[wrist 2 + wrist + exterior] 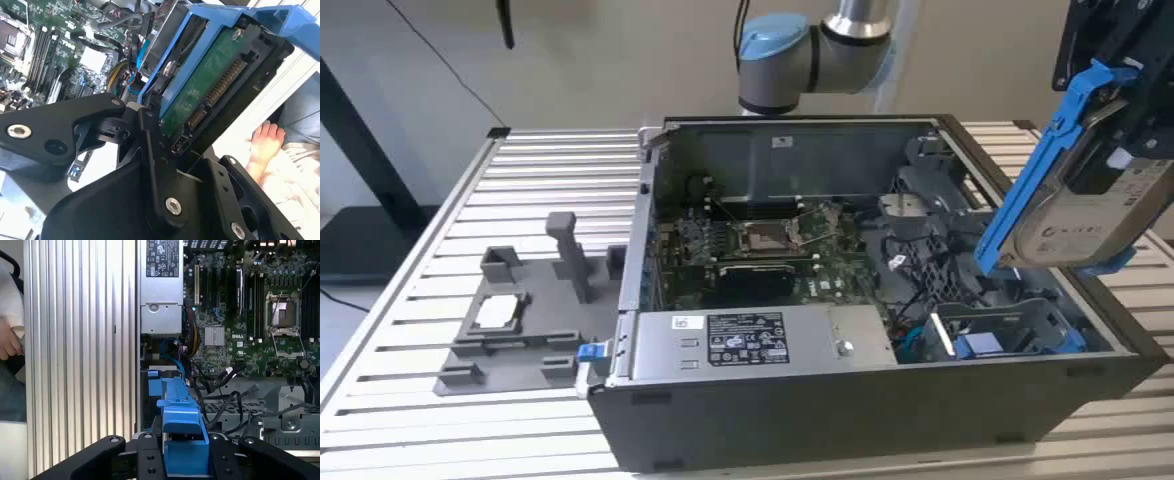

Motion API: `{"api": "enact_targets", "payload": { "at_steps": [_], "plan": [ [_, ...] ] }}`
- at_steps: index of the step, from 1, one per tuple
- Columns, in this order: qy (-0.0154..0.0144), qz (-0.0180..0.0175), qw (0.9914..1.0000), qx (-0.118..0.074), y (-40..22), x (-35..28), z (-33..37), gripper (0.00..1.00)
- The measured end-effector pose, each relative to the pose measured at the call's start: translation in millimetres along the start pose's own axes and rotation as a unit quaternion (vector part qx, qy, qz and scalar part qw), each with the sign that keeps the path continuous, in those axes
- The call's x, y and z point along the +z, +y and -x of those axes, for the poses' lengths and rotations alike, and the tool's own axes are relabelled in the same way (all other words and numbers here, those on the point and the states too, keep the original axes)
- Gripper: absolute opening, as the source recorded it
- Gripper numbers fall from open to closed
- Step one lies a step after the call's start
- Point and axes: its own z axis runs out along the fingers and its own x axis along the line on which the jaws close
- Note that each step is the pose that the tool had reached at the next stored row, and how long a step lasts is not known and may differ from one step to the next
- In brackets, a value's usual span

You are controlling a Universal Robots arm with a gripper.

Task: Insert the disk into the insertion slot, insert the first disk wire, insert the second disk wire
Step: 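Insert the disk into the insertion slot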

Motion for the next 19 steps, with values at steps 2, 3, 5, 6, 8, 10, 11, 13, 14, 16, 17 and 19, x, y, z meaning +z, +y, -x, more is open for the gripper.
{"api": "enact_targets", "payload": {
  "at_steps": [2, 3, 5, 6, 8, 10, 11, 13, 14, 16, 17, 19],
  "plan": [
    [0.0000, 0.0000, 1.00000, 0.000, 0.0, 0.0, 0.0, 0.33],
    [0.0000, 0.0000, 1.00000, 0.000, 0.0, 0.0, 0.0, 0.33],
    [0.0000, 0.0000, 1.00000, 0.000, 0.0, 0.0, 0.0, 0.33],
    [0.0000, 0.0000, 1.00000, 0.000, 0.0, 0.0, 0.0, 0.33],
    [0.0000, 0.0000, 1.00000, 0.000, 0.1, 0.0, 0.0, 0.33],
    [0.0000, 0.0000, 1.00000, 0.000, 0.3, 0.0, 0.0, 0.33],
    [0.0001, 0.0000, 1.00000, 0.000, 0.3, -0.1, 0.0, 0.33],
    [0.0000, 0.0000, 1.00000, 0.000, 0.4, 0.1, 0.0, 0.33],
    [0.0000, 0.0000, 1.00000, 0.000, 0.4, 0.2, 0.0, 0.33],
    [-0.0001, -0.0001, 1.00000, 0.000, 0.4, 0.8, 0.0, 0.33],
    [0.0000, 0.0000, 1.00000, 0.000, 0.4, 1.3, 0.0, 0.33],
    [0.0001, 0.0001, 1.00000, 0.000, 0.3, 3.5, 0.0, 0.33]
  ]
}}
